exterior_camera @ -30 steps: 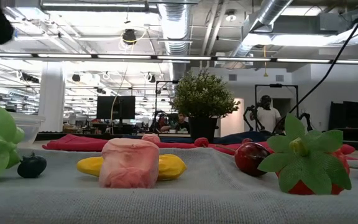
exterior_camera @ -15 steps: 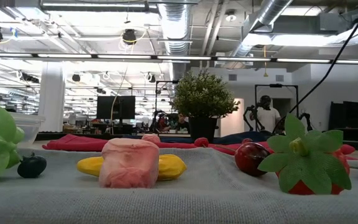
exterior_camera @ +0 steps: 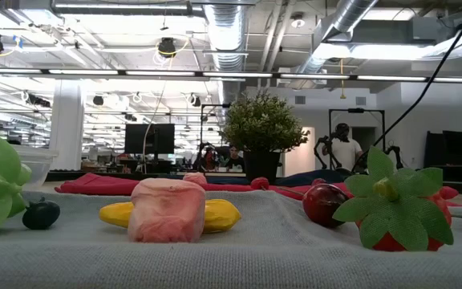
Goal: Pick and placing Produce into tupperware
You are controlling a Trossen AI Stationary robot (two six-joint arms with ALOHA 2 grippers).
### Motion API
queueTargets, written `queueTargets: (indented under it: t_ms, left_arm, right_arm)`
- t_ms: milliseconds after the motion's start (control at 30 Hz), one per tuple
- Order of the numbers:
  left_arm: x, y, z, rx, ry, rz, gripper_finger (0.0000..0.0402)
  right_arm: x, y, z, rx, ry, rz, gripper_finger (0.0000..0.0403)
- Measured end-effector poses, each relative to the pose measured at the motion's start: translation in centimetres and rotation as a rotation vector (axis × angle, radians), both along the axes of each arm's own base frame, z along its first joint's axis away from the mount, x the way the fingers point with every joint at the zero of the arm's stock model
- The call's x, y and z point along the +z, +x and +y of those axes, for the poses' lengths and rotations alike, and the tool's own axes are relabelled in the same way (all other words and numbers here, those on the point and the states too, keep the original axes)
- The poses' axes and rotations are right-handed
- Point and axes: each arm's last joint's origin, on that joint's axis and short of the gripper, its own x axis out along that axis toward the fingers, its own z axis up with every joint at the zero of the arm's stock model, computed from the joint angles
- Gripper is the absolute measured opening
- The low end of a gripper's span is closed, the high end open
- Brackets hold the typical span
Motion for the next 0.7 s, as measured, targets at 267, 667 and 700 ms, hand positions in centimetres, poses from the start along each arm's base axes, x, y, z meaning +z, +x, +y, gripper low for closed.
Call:
queueTargets:
  t_ms: [267,667,700]
  left_arm:
    - [-1.7,0.5,-0.2,-0.014,0.005,0.042,0.0258]
    - [-3.7,1.5,-0.9,-0.013,-0.045,0.02,0.0258]
    - [-3.7,1.5,-0.9,-0.014,-0.045,0.022,0.0258]
  right_arm:
    - [0.0,0.0,0.0,0.001,0.0,0.001,0.0275]
    - [0.0,0.0,0.0,0.002,0.001,-0.001,0.0275]
    - [0.0,0.0,0.0,0.002,0.001,-0.001,0.0275]
